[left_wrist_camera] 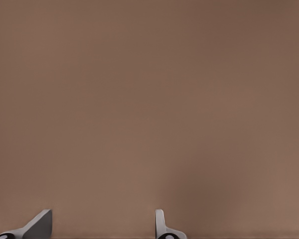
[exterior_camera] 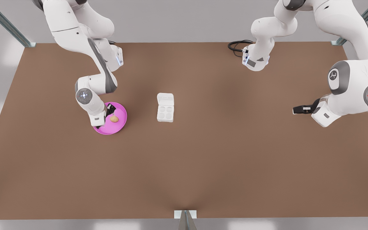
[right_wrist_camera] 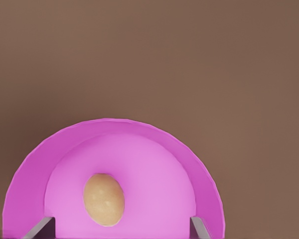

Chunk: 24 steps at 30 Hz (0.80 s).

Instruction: Pack egg into the box and close the box lid

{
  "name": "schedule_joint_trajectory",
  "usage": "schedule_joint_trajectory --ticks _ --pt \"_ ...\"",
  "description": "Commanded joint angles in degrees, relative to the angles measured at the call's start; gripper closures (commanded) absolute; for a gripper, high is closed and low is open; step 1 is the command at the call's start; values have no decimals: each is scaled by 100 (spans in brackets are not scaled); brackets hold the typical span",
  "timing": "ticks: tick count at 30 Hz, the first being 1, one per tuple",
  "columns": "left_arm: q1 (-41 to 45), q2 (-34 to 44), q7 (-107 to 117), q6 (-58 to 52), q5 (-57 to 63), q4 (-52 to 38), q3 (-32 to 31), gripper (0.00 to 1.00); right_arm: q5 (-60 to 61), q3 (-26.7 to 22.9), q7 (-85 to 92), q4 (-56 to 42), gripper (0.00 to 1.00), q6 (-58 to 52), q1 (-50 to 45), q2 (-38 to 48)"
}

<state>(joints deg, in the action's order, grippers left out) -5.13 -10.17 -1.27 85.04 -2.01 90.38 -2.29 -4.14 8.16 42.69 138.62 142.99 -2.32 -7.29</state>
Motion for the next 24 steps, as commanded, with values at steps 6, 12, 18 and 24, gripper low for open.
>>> schedule_joint_trajectory --ticks 6,12,18,24 --pt "-6 50 110 -198 34 -12 -70 0 9 1 2736 719 0 1670 -49 -18" --pt "-6 50 110 -198 34 -12 -70 0 9 1 2841 1008 0 2224 -5 -229" --pt "-6 42 110 -207 34 -12 -70 0 18 1 2859 1035 0 2277 12 -483" --pt "-6 42 109 -251 34 -12 -70 0 18 1 2859 1026 0 2277 65 -642"
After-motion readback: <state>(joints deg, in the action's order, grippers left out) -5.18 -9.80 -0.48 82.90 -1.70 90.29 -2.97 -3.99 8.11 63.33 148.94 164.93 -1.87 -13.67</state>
